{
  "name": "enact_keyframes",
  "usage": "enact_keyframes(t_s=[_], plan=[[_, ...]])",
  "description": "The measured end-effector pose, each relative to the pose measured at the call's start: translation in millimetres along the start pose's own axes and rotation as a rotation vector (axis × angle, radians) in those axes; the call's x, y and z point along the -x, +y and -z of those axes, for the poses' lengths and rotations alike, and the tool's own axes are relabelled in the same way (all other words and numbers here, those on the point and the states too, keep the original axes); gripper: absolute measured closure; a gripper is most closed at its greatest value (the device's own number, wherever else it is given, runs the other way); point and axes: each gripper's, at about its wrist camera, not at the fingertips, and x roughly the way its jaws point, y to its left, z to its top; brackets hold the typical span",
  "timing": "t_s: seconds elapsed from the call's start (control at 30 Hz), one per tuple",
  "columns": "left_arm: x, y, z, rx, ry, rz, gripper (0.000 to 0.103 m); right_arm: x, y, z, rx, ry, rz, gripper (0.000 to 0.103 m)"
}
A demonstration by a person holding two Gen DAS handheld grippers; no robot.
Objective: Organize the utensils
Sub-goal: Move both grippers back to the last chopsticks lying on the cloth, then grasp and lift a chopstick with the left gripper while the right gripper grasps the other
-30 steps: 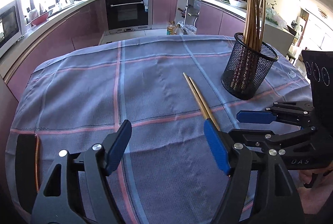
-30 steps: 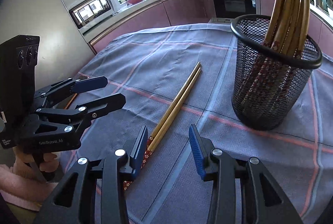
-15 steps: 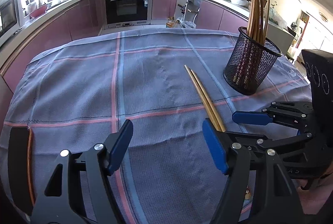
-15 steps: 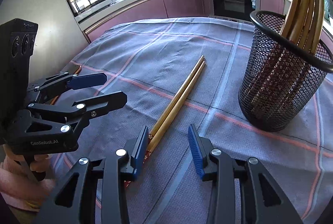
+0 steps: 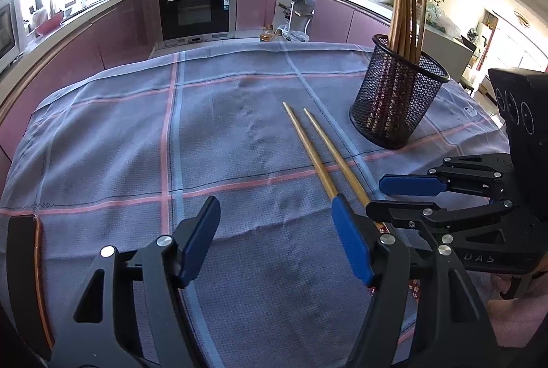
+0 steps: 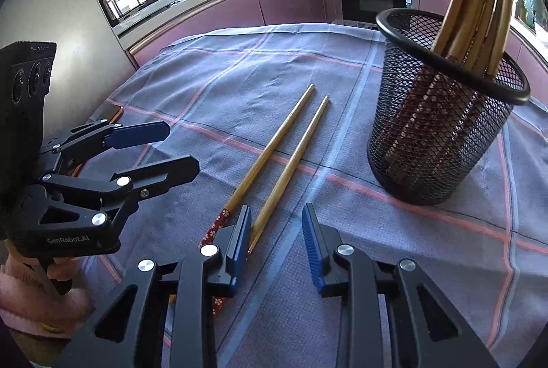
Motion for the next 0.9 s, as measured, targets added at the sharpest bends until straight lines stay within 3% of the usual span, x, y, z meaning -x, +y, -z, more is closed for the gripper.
enact_keyframes(t_s=[0.23, 0.43, 0.9], plan=[[-8.8, -19.0, 3.4, -0.058, 0.032, 0.073, 0.049, 5.8, -14.4, 2.3, -0.034, -0.002, 0.013, 0.075], [-24.9, -29.2, 5.9, -0.074, 0.083, 0.077, 0.068, 4.7, -18.6, 0.3, -0.044, -0.006, 0.016, 0.075], [-43.5, -26.1, -14.2, -0.043, 0.086, 0.053, 0.072, -11.3, -16.6, -18.2, -0.033, -0.025, 0.053, 0.080]])
